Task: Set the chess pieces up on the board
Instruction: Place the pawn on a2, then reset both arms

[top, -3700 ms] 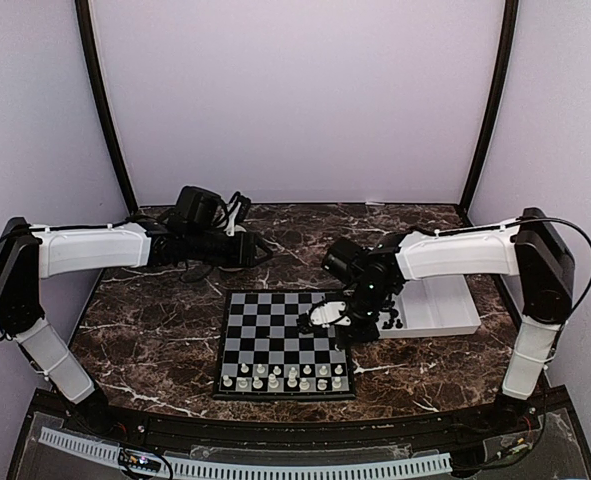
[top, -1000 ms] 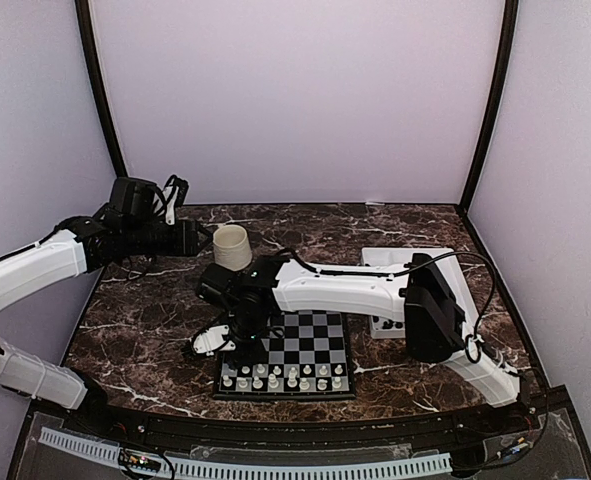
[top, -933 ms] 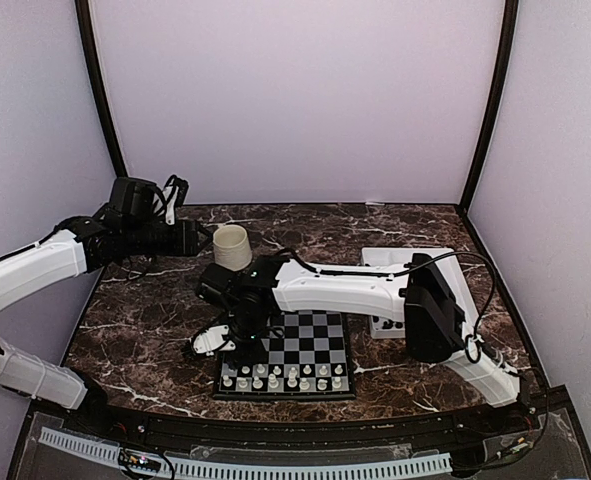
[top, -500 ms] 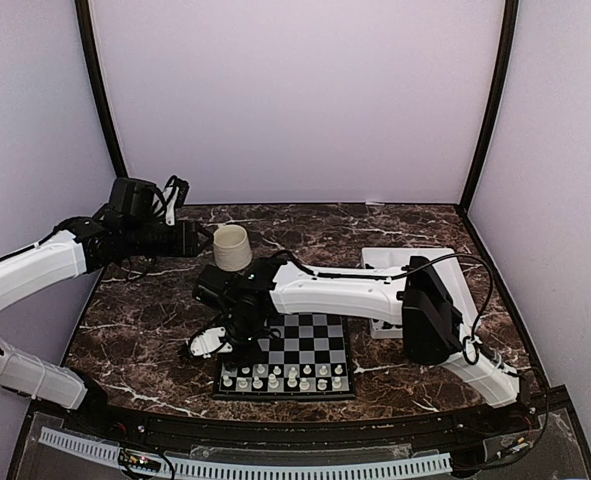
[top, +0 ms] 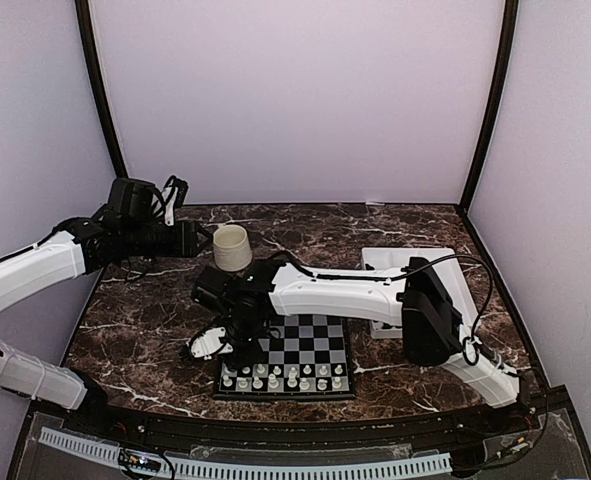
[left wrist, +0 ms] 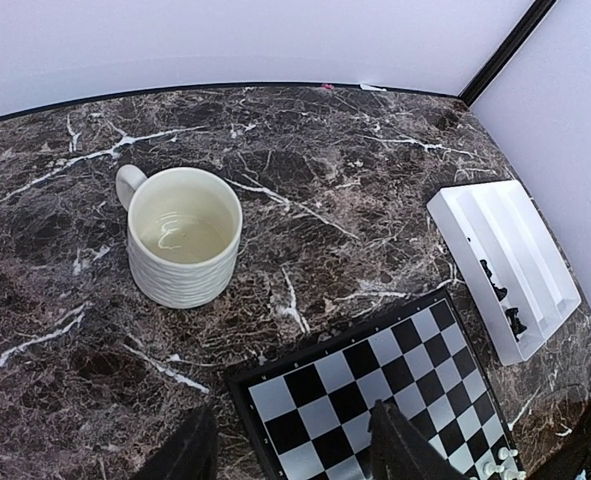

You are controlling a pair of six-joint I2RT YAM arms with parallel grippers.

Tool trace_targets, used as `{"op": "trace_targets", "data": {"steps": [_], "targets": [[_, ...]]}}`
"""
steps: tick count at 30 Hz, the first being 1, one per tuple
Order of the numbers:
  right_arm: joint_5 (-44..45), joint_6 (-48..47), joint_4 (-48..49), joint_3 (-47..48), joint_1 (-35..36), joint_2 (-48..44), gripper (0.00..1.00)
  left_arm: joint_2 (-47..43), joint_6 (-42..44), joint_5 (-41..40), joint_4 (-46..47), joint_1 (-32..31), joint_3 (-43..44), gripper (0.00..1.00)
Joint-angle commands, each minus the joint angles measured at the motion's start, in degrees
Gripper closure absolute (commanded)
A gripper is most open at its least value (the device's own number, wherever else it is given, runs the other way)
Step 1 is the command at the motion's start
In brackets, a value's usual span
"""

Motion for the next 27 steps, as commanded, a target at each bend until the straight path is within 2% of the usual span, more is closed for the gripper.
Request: {"op": "trace_targets", "data": {"steps": [1, 8, 12, 18, 20, 21, 24, 25, 26, 27], "targets": [[3.81, -1.33, 0.79, -0.49, -0.37, -3.63, 0.73, -0.76, 0.61, -1.05, 0.25, 0.42, -0.46, 0.45], [1.74, -2.75, -2.41, -2.56, -2.97, -12.65, 0.71, 0.46, 3.45, -2.67, 0.32, 0.39, 1.49, 0.45], [1.25, -1.61, -1.32, -10.04, -6.71, -21.26, 0.7, 1.78, 5.39, -1.75, -2.36, 0.39, 5.55, 0.43], [1.22, 3.98, 5.93, -22.0, -19.72, -35.26, 0.69, 2.55, 10.73, -7.82, -4.49, 0.4, 9.94, 0.41], [1.35, 6.45, 10.2, -26.92, -25.74, -40.33, 0.68, 2.45, 12.07, -11.11, -3.88, 0.46, 10.62, 0.36], [1.63, 7.86, 12.9, -29.5, -28.83, -43.12, 0.65, 2.35, 12.48, -12.12, -3.31, 0.43, 10.89, 0.3], [0.65, 12.7, 20.23, -36.85, -38.87, -52.01, 0.44, 2.37, 14.3, -15.62, -2.04, 0.4, 11.72, 0.2], [0.48, 14.9, 22.83, -39.2, -42.24, -54.27, 0.2, 2.57, 14.56, -16.66, -1.9, 0.4, 12.3, 0.16], [1.02, 18.0, 25.88, -41.5, -45.42, -56.64, 0.04, 2.76, 15.14, -17.23, -1.58, 0.4, 12.76, 0.13], [2.32, 21.45, 29.09, -44.37, -48.64, -58.81, 0.02, 3.17, 15.43, -18.49, -1.37, 0.4, 12.85, 0.1]]}}
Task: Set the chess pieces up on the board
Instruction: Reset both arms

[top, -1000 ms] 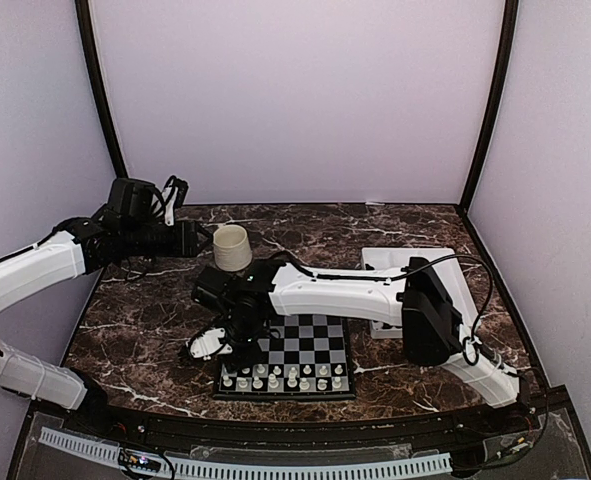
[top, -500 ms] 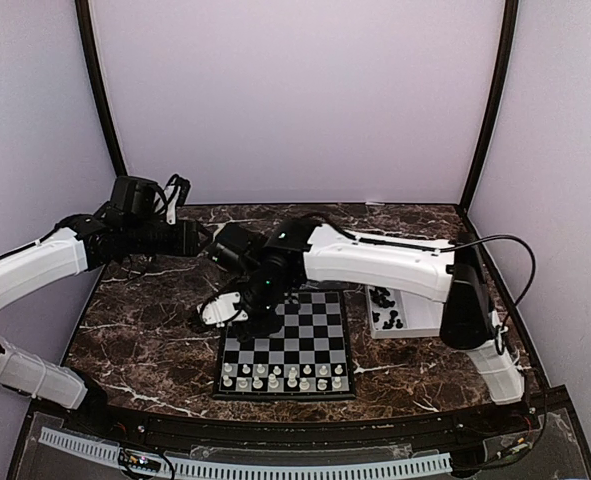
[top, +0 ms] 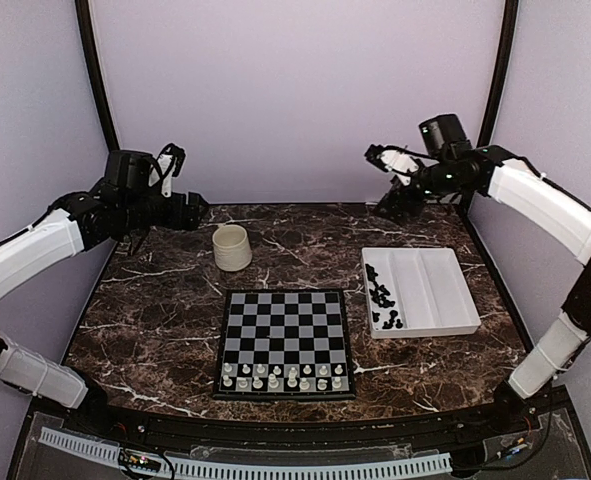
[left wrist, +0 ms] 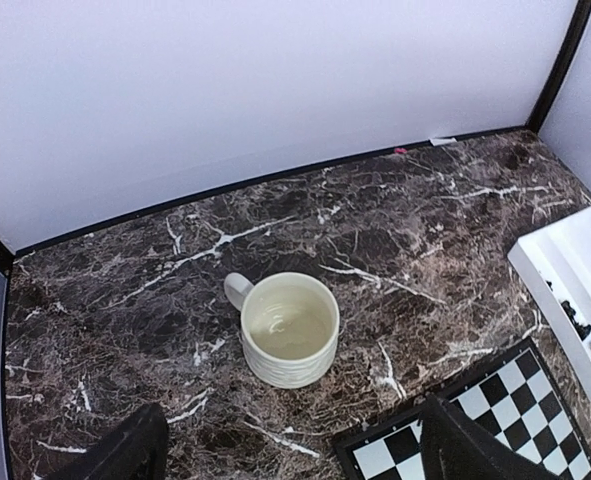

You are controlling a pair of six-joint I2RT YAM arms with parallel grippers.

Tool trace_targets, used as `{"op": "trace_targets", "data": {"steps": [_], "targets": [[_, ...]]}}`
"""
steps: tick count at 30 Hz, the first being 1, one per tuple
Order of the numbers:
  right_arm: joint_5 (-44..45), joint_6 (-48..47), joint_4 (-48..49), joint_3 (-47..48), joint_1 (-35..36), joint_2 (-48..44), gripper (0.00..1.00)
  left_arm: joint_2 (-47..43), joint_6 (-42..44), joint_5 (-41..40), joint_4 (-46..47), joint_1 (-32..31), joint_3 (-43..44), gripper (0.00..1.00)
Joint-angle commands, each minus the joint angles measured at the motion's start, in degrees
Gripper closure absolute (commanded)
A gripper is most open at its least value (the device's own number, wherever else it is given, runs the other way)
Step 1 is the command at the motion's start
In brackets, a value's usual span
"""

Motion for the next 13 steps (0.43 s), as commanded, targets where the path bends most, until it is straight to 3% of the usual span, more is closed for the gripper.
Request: {"op": "trace_targets", "data": {"steps": [1, 3, 6, 13], "targets": [[3.09, 15.25, 17.67, -9.83, -11.02, -10.94, 0.01, 0.42, 4.17, -6.69, 1.92, 0.39, 2.56, 0.08], [9.15, 22.51, 25.83, -18.25, -16.35, -14.65, 0.01, 1.22, 5.26, -8.23, 3.21, 0.47, 2.01, 0.03], [16.37, 25.17, 31.75, -25.23, -18.49, -18.08, 0.01, 2.29, 5.84, -8.16, 4.2, 0.49, 1.8, 0.01], [4.95, 27.14, 32.2, -29.4, -22.61, -22.91, 0.01, 0.32, 4.9, -8.21, 10.0, 0.48, -2.97, 0.01]]}}
